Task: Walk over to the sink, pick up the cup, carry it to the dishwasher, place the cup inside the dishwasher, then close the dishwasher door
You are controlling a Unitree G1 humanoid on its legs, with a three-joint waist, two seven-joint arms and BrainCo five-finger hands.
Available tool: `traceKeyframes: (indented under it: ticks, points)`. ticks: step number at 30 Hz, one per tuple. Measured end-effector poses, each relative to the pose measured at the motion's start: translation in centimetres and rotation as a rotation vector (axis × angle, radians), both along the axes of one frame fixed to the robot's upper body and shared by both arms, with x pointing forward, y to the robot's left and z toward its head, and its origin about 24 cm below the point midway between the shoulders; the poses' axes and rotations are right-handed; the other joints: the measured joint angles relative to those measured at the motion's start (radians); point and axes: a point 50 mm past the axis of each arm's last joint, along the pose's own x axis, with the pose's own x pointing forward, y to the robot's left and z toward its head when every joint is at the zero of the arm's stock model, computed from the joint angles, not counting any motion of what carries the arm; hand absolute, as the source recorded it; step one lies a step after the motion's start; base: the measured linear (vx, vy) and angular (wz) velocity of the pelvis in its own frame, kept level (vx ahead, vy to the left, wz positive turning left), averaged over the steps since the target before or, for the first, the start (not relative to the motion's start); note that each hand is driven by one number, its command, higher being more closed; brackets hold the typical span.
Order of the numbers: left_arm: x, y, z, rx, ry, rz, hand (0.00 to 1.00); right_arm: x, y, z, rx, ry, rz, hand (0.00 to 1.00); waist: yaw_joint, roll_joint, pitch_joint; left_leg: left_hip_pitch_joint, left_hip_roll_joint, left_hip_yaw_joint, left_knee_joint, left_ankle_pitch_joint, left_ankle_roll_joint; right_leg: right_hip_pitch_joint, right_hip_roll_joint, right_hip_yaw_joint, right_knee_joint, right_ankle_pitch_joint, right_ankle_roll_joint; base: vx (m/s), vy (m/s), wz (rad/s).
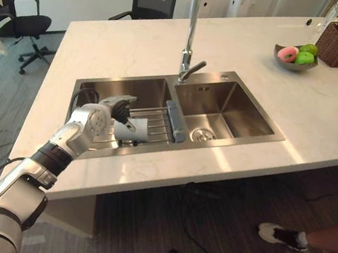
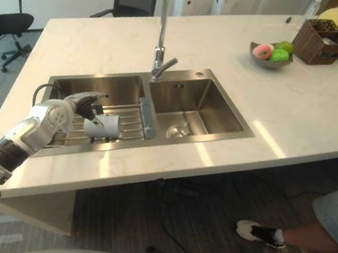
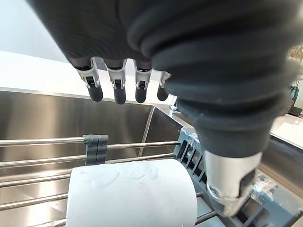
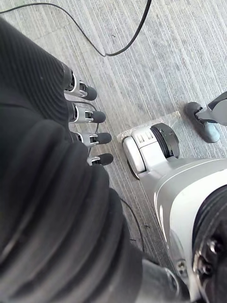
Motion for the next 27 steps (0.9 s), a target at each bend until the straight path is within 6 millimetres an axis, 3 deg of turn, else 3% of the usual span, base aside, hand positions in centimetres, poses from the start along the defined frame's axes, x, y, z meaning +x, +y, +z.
traceKeyframes:
  ticks: [4, 15, 27]
  points:
    - [-0.5, 0.7, -1.6, 0.016, 0.051, 0.019, 0.00, -0.3, -0.2, 0.0, 0.000, 0.001, -0.017, 0.00, -0.001, 0.013, -0.004, -0.007, 0.000, 0.002, 0.000, 0.000, 0.001, -0.011, -0.001, 0.002, 0.005, 0.000, 0.000, -0.02, -0.006, -0.01]
    - [-1.6, 1.3, -3.9, 0.030, 0.087, 0.036, 0.00, -0.6, -0.2, 0.0, -0.003, 0.001, -0.025, 0.00, -0.004, 0.015, -0.005, -0.009, 0.001, 0.003, 0.000, 0.000, 0.000, -0.013, 0.002, 0.003, 0.005, 0.000, 0.000, 0.00, 0.000, 0.00]
    - [-1.6, 1.1, -4.2, -0.019, 0.005, 0.086, 0.00, -2.2, 0.8, -0.3, 0.015, 0.024, -0.045, 0.00, -0.013, 0.021, -0.003, -0.005, 0.001, 0.029, -0.001, 0.000, 0.001, -0.028, 0.002, 0.028, 0.016, 0.001, 0.001, -0.01, -0.001, -0.05]
